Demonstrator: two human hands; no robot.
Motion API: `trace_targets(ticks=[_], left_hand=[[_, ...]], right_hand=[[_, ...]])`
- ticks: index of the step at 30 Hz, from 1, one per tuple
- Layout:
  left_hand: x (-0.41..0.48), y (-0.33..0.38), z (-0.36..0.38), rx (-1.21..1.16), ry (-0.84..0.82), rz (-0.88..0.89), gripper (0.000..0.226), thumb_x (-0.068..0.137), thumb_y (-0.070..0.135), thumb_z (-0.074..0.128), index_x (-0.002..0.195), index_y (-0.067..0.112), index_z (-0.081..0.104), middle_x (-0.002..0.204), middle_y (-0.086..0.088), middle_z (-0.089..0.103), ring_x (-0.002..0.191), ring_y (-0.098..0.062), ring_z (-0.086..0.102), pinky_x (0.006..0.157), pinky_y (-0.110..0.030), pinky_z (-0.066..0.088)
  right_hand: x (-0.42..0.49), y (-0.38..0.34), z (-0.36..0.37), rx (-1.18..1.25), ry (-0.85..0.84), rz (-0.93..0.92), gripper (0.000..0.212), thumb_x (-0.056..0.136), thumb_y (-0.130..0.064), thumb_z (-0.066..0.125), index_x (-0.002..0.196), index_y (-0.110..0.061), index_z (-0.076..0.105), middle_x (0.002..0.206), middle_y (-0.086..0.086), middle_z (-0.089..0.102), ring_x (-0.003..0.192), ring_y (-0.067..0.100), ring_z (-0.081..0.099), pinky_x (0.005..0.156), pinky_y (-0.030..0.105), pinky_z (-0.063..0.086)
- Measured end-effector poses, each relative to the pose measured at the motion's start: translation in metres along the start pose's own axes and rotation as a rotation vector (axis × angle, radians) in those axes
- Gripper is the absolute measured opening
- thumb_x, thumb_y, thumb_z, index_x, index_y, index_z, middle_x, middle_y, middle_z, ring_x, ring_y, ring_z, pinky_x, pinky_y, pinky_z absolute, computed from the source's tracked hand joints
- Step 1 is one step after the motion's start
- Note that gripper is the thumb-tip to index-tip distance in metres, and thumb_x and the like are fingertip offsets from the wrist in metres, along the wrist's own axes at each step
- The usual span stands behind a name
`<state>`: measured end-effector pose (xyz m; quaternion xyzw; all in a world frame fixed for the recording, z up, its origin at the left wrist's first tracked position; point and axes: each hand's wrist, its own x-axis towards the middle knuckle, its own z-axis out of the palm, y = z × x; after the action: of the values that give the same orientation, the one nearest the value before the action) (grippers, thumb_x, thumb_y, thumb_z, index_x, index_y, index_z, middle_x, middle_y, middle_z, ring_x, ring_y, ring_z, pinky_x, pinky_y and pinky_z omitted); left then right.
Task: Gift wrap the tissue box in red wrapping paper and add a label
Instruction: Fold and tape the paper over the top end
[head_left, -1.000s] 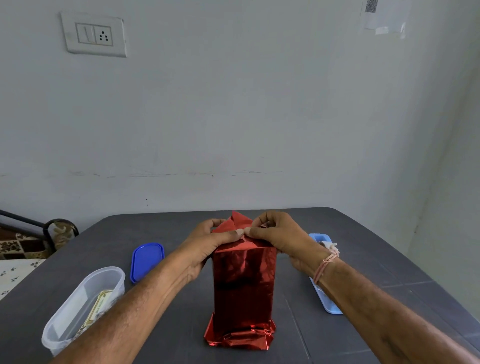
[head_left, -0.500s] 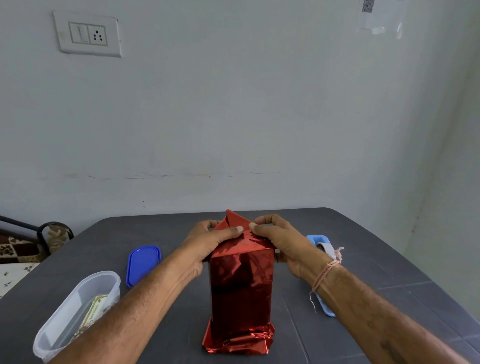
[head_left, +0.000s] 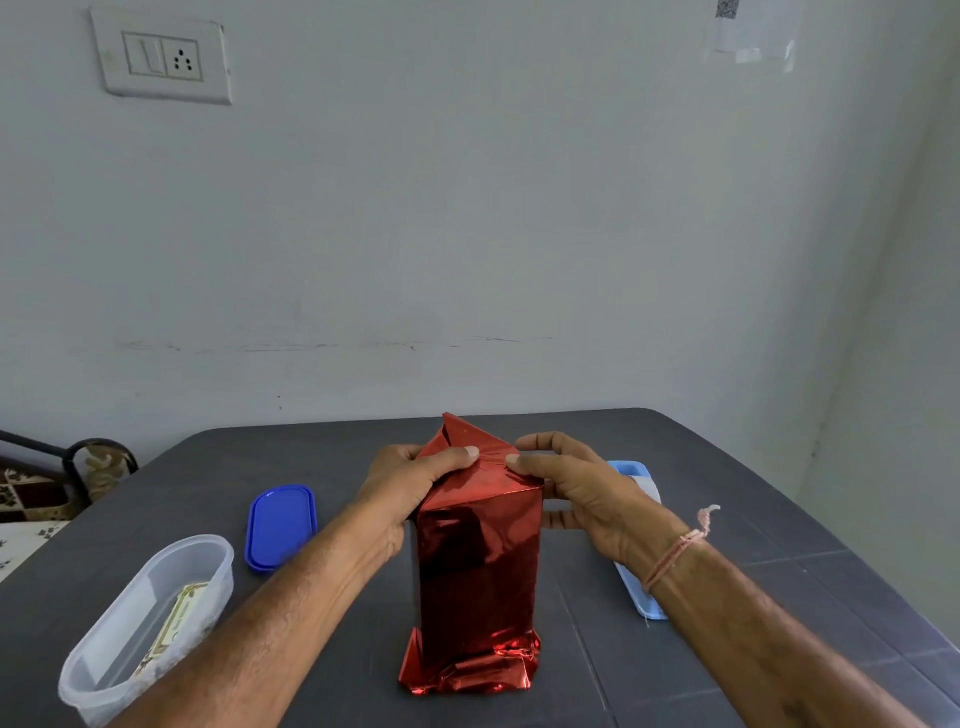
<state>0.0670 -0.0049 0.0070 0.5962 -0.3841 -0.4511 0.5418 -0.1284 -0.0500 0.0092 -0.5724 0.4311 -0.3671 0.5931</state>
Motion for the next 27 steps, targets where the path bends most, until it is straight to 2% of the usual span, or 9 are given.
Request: trace_targets(ticks=[4, 7, 11, 13, 16, 18, 22, 24, 27], left_hand=[[-0.004, -0.002, 0.000, -0.013, 0.020, 0.034, 0.036, 0.072, 0.029, 0.091, 0.094, 0.003, 0.078, 0.085, -0.013, 0.080, 0.076, -0.025, 0.075, 0.080, -0.036, 0.060], [-0.004, -0.004, 0.001, -0.003, 0.034, 0.061, 0.035, 0.072, 0.029, 0.091, 0.093, 0.005, 0.078, 0.084, -0.011, 0.080, 0.074, -0.023, 0.075, 0.076, -0.034, 0.060], [-0.004, -0.002, 0.002, 0.012, 0.018, 0.114, 0.031, 0.076, 0.029, 0.088, 0.090, 0.004, 0.076, 0.080, -0.008, 0.079, 0.063, -0.013, 0.072, 0.057, -0.020, 0.055], [-0.003, -0.002, 0.000, 0.029, 0.004, 0.157, 0.034, 0.077, 0.029, 0.087, 0.094, 0.002, 0.076, 0.085, -0.011, 0.079, 0.064, -0.011, 0.071, 0.054, -0.016, 0.053], [-0.004, 0.001, -0.002, 0.040, -0.023, 0.217, 0.037, 0.078, 0.031, 0.086, 0.106, 0.011, 0.074, 0.100, -0.007, 0.079, 0.077, -0.010, 0.074, 0.059, -0.015, 0.055], [-0.007, 0.003, -0.003, 0.059, -0.004, 0.251, 0.050, 0.077, 0.034, 0.087, 0.119, 0.017, 0.066, 0.108, -0.003, 0.074, 0.086, -0.008, 0.072, 0.062, -0.015, 0.053], [-0.005, 0.001, -0.004, 0.190, 0.086, 0.382, 0.078, 0.065, 0.051, 0.087, 0.128, 0.028, 0.049, 0.124, 0.006, 0.058, 0.109, -0.011, 0.061, 0.081, -0.026, 0.052], [-0.005, 0.001, -0.005, 0.299, 0.155, 0.511, 0.067, 0.069, 0.055, 0.085, 0.122, 0.032, 0.052, 0.126, 0.008, 0.054, 0.112, -0.009, 0.058, 0.088, -0.029, 0.050], [-0.008, 0.007, -0.008, 0.468, 0.181, 0.629, 0.036, 0.078, 0.065, 0.072, 0.103, 0.039, 0.067, 0.117, 0.012, 0.057, 0.113, -0.011, 0.054, 0.093, -0.031, 0.047]], right_hand=[[0.000, 0.000, -0.007, 0.120, 0.028, -0.045, 0.023, 0.096, -0.033, 0.070, 0.113, -0.018, 0.067, 0.114, 0.004, 0.073, 0.085, 0.016, 0.072, 0.076, 0.036, 0.061], [-0.005, 0.001, -0.015, 0.084, 0.082, -0.135, 0.024, 0.097, -0.030, 0.069, 0.113, -0.013, 0.071, 0.118, 0.005, 0.072, 0.091, 0.017, 0.072, 0.077, 0.033, 0.061], [-0.015, 0.001, -0.019, -0.135, 0.078, -0.242, 0.019, 0.099, -0.032, 0.066, 0.099, -0.019, 0.080, 0.102, -0.003, 0.075, 0.090, 0.008, 0.064, 0.073, 0.024, 0.054], [-0.019, -0.002, -0.019, -0.235, 0.065, -0.288, 0.019, 0.098, -0.034, 0.067, 0.095, -0.022, 0.081, 0.092, -0.007, 0.074, 0.082, 0.002, 0.060, 0.068, 0.020, 0.050], [-0.020, -0.008, -0.020, -0.320, 0.043, -0.343, 0.021, 0.096, -0.037, 0.069, 0.094, -0.022, 0.082, 0.085, -0.003, 0.074, 0.071, 0.000, 0.055, 0.065, 0.021, 0.047], [-0.020, -0.011, -0.019, -0.347, 0.038, -0.372, 0.019, 0.095, -0.036, 0.071, 0.093, -0.020, 0.082, 0.092, 0.007, 0.076, 0.072, 0.006, 0.055, 0.064, 0.021, 0.047], [-0.021, -0.010, -0.016, -0.350, 0.030, -0.405, 0.006, 0.093, -0.024, 0.076, 0.093, -0.018, 0.078, 0.089, 0.004, 0.077, 0.075, 0.005, 0.064, 0.065, 0.020, 0.050], [-0.021, -0.009, -0.015, -0.350, 0.010, -0.395, 0.004, 0.094, -0.019, 0.074, 0.094, -0.017, 0.078, 0.090, -0.001, 0.078, 0.079, 0.005, 0.068, 0.069, 0.021, 0.053], [-0.022, -0.007, -0.016, -0.339, -0.012, -0.394, 0.009, 0.096, -0.013, 0.070, 0.098, -0.014, 0.078, 0.095, -0.003, 0.079, 0.085, 0.009, 0.071, 0.073, 0.023, 0.055]])
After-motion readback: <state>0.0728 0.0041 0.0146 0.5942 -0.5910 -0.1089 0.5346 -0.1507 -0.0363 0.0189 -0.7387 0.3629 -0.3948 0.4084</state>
